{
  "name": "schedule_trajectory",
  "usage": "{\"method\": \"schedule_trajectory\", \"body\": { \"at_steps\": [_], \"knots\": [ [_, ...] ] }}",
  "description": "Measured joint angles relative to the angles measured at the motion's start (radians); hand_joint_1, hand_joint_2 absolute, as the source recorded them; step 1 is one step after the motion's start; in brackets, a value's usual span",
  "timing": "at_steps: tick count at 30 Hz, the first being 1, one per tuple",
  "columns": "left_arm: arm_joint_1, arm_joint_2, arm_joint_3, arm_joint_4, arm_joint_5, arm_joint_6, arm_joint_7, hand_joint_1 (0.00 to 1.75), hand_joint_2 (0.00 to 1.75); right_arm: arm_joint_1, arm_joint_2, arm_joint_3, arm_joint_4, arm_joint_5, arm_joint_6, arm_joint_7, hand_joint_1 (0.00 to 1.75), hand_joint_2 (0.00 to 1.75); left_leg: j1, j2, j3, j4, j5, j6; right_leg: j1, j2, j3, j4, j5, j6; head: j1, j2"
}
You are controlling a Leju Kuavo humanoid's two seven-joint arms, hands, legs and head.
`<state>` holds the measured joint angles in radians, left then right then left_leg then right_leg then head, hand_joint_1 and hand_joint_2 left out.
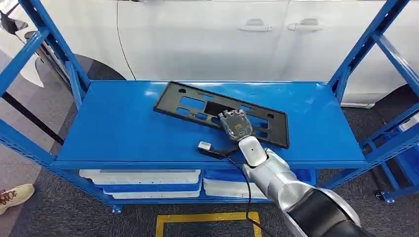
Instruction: Take the parts from the cabinet and place them on the table.
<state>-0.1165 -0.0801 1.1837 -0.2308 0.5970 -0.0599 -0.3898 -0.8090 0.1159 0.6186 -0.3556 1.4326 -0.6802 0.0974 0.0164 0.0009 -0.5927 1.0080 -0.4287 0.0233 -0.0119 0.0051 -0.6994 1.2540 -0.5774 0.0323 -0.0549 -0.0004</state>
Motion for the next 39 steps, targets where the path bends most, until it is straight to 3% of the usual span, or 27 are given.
{"method": "schedule_trajectory", "body": {
  "at_steps": [1, 2, 4, 5, 6, 7, 10, 12, 13, 15, 16, 17, 18, 21, 22, 23, 25, 26, 28, 30, 31, 32, 33, 34, 36, 37, 39],
  "knots": [
    [0.0, 0.0, 0.0, 0.0, 0.0, -0.001, -0.005, 0.0, 1.75, 0.02, 0.004, -0.035, -0.041, -0.087, -0.002, -0.096, 1.75, 1.75, 0.0, 0.0, 0.0, 0.0, 0.0, 0.0, -0.001, 0.0, -0.028, 0.057, -0.013, 0.002, 0.0, 0.0],
    [0.001, 0.0, 0.0, 0.0, 0.0, -0.002, -0.009, 0.0, 1.75, 0.044, 0.013, -0.088, -0.095, -0.228, -0.002, -0.255, 1.75, 1.75, 0.0, -0.002, 0.001, 0.001, -0.001, 0.0, -0.002, 0.0, -0.037, 0.068, -0.001, 0.003, 0.0, 0.0],
    [0.001, 0.0, 0.0, 0.0, 0.0, -0.01, -0.011, 0.0, 1.75, 0.091, 0.025, -0.165, -0.232, -0.537, 0.06, -0.542, 1.75, 1.75, 0.001, -0.005, 0.004, 0.005, -0.004, -0.004, -0.003, 0.0, 0.013, -0.043, 0.075, -0.001, 0.0, 0.0],
    [0.0, 0.0, 0.0, 0.0, 0.0, -0.014, -0.013, 0.0, 1.75, 0.119, 0.026, -0.19, -0.333, -0.69, 0.1, -0.636, 1.75, 1.75, 0.001, -0.005, 0.007, 0.006, -0.008, -0.007, -0.003, 0.0, 0.057, -0.133, 0.12, -0.006, 0.0, 0.0],
    [0.0, 0.0, 0.0, 0.0, 0.0, -0.016, -0.015, 0.0, 1.75, 0.146, 0.026, -0.21, -0.428, -0.822, 0.138, -0.684, 1.75, 1.75, 0.001, -0.006, 0.011, 0.007, -0.012, -0.011, -0.002, 0.0, 0.095, -0.212, 0.143, -0.014, 0.0, 0.0],
    [-0.004, 0.0, 0.0, 0.0, 0.0, -0.018, -0.017, 0.0, 1.75, 0.184, 0.028, -0.221, -0.538, -0.932, 0.176, -0.689, 1.75, 1.75, -0.006, -0.009, 0.01, 0.013, -0.016, -0.018, 0.004, 0.0, 0.106, -0.237, 0.13, -0.019, 0.0, 0.0],
    [-0.003, 0.0, 0.0, 0.0, 0.0, -0.021, -0.021, 0.0, 1.75, 0.276, 0.026, -0.239, -0.755, -1.066, 0.196, -0.724, 1.75, 1.75, -0.003, -0.011, 0.012, 0.001, -0.012, -0.033, 0.009, 0.001, 0.102, -0.233, 0.13, -0.031, 0.0, 0.0],
    [-0.005, 0.003, 0.0, 0.0, 0.0, -0.023, -0.022, 0.0, 1.75, 0.318, 0.018, -0.244, -0.872, -1.19, 0.207, -0.762, 1.75, 1.75, -0.001, -0.008, 0.007, 0.016, -0.029, -0.043, -0.003, 0.002, 0.109, -0.25, 0.14, -0.045, 0.0, 0.0],
    [-0.007, 0.002, 0.0, 0.0, 0.0, -0.023, -0.024, 0.0, 1.75, 0.343, 0.014, -0.24, -0.954, -1.291, 0.249, -0.778, 1.75, 1.75, -0.001, -0.007, -0.013, 0.063, -0.063, -0.046, -0.004, 0.001, 0.109, -0.251, 0.14, -0.052, 0.0, 0.0],
    [-0.007, 0.004, 0.0, 0.0, 0.0, -0.027, -0.042, 0.0, 1.75, 0.395, -0.004, -0.238, -1.129, -1.458, 0.388, -0.779, 1.75, 1.75, 0.001, -0.007, -0.082, 0.22, -0.142, -0.053, 0.0, 0.001, 0.11, -0.25, 0.138, -0.056, 0.0, 0.0],
    [-0.004, 0.004, 0.001, 0.0, 0.0, -0.029, -0.052, 0.0, 1.75, 0.422, -0.014, -0.236, -1.195, -1.498, 0.458, -0.779, 1.75, 1.75, 0.001, -0.007, -0.112, 0.288, -0.163, -0.055, 0.001, 0.001, 0.11, -0.25, 0.137, -0.058, 0.0, 0.0],
    [-0.002, 0.004, 0.002, 0.0, 0.0, -0.029, -0.06, 0.0, 1.75, 0.446, -0.02, -0.229, -1.262, -1.516, 0.523, -0.779, 1.75, 1.75, 0.001, -0.007, -0.124, 0.311, -0.16, -0.056, 0.002, 0.002, 0.11, -0.248, 0.136, -0.058, 0.0, 0.0],
    [-0.002, 0.004, 0.002, 0.0, 0.0, -0.031, -0.066, 0.0, 1.75, 0.466, -0.024, -0.222, -1.303, -1.524, 0.562, -0.779, 1.75, 1.75, 0.001, -0.007, -0.114, 0.289, -0.136, -0.055, 0.002, 0.004, 0.112, -0.247, 0.134, -0.058, 0.0, 0.0],
    [-0.007, 0.004, 0.002, 0.0, 0.0, -0.044, -0.083, 0.0, 1.75, 0.507, -0.043, -0.186, -1.435, -1.586, 0.816, -0.779, 1.75, 1.75, 0.0, -0.006, 0.007, 0.038, -0.011, -0.04, 0.003, 0.009, 0.121, -0.239, 0.122, -0.051, 0.0, 0.0],
    [-0.011, 0.005, 0.002, 0.0, 0.0, -0.045, -0.084, 0.0, 1.75, 0.515, -0.045, -0.171, -1.468, -1.613, 0.896, -0.776, 1.75, 1.75, -0.007, -0.005, 0.022, 0.015, -0.03, -0.035, 0.01, 0.009, 0.12, -0.236, 0.12, -0.046, 0.0, 0.0],
    [-0.014, 0.005, 0.002, 0.0, 0.0, -0.045, -0.085, 0.0, 1.75, 0.523, -0.046, -0.157, -1.493, -1.629, 0.952, -0.772, 1.75, 1.75, -0.008, -0.006, 0.023, 0.009, -0.025, -0.031, 0.008, 0.011, 0.117, -0.233, 0.122, -0.041, 0.0, 0.0],
    [-0.015, 0.006, 0.002, 0.0, 0.0, -0.043, -0.083, 0.0, 1.75, 0.535, -0.049, -0.127, -1.521, -1.644, 1.0, -0.746, 1.75, 1.75, -0.01, -0.008, 0.021, 0.012, -0.023, -0.027, 0.007, 0.01, 0.119, -0.237, 0.126, -0.032, 0.0, 0.0],
    [-0.015, 0.006, 0.002, 0.0, 0.001, -0.042, -0.081, 0.0, 1.75, 0.534, -0.05, -0.115, -1.525, -1.65, 1.009, -0.73, 1.75, 1.75, -0.006, -0.007, 0.022, 0.005, -0.018, -0.02, 0.009, 0.012, 0.12, -0.238, 0.129, -0.027, 0.0, 0.0],
    [-0.02, 0.005, 0.002, 0.0, 0.0, -0.042, -0.074, 0.0, 1.75, 0.534, -0.055, -0.099, -1.53, -1.653, 1.018, -0.715, 1.75, 1.75, 0.002, -0.002, 0.021, -0.008, -0.005, -0.006, 0.008, 0.006, 0.108, -0.205, 0.083, -0.015, 0.0, 0.0],
    [-0.021, 0.005, 0.002, 0.0, 0.0, -0.041, -0.073, 0.0, 1.75, 0.533, -0.059, -0.082, -1.532, -1.653, 1.02, -0.709, 1.75, 1.75, 0.002, 0.001, 0.01, -0.008, 0.001, 0.0, 0.003, 0.005, 0.055, -0.067, -0.01, -0.007, 0.0, 0.0],
    [-0.02, 0.005, 0.002, 0.0, 0.0, -0.04, -0.073, 0.0, 1.75, 0.534, -0.062, -0.073, -1.532, -1.653, 1.02, -0.706, 1.75, 1.75, 0.001, 0.002, 0.005, -0.008, 0.005, 0.0, 0.002, 0.005, 0.03, 0.005, -0.044, -0.004, 0.0, 0.0],
    [-0.019, 0.005, 0.002, 0.0, 0.0, -0.039, -0.072, 0.0, 1.75, 0.534, -0.066, -0.066, -1.531, -1.655, 1.02, -0.705, 1.75, 1.75, 0.001, 0.003, -0.001, -0.006, 0.009, -0.001, 0.0, 0.005, 0.018, 0.046, -0.054, -0.001, 0.0, 0.0],
    [-0.018, 0.005, 0.002, 0.0, 0.0, -0.037, -0.067, 0.0, 1.75, 0.534, -0.07, -0.059, -1.531, -1.665, 1.021, -0.701, 1.75, 1.75, 0.001, 0.003, -0.008, -0.003, 0.013, -0.002, -0.002, 0.004, 0.028, 0.042, -0.04, 0.0, 0.0, 0.0],
    [-0.018, 0.005, 0.002, 0.0, 0.0, -0.035, -0.061, 0.0, 1.75, 0.533, -0.072, -0.051, -1.532, -1.675, 1.02, -0.694, 1.75, 1.75, 0.001, 0.003, -0.014, 0.0, 0.016, -0.004, -0.004, 0.002, 0.06, -0.005, -0.008, 0.0, 0.0, 0.0],
    [-0.018, 0.005, 0.002, 0.0, 0.0, -0.033, -0.051, 0.0, 1.75, 0.532, -0.073, -0.034, -1.532, -1.684, 1.009, -0.685, 1.75, 1.75, 0.002, 0.002, -0.024, 0.007, 0.021, -0.011, -0.006, 0.001, 0.17, -0.183, 0.059, -0.004, 0.0, 0.0],
    [-0.018, 0.006, 0.001, 0.0, 0.0, -0.031, -0.048, 0.0, 1.75, 0.531, -0.074, -0.029, -1.533, -1.684, 1.001, -0.685, 1.75, 1.75, 0.0, 0.001, -0.029, 0.01, 0.024, -0.016, -0.004, 0.002, 0.203, -0.246, 0.045, -0.009, 0.0, 0.0],
    [-0.018, 0.007, 0.001, 0.0, 0.0, -0.031, -0.044, 0.0, 1.75, 0.534, -0.077, -0.019, -1.538, -1.683, 0.988, -0.688, 1.75, 1.75, -0.002, 0.0, -0.03, 0.011, 0.034, -0.031, 0.004, 0.005, 0.189, -0.237, 0.067, -0.022, 0.0, 0.0]
  ]
}}
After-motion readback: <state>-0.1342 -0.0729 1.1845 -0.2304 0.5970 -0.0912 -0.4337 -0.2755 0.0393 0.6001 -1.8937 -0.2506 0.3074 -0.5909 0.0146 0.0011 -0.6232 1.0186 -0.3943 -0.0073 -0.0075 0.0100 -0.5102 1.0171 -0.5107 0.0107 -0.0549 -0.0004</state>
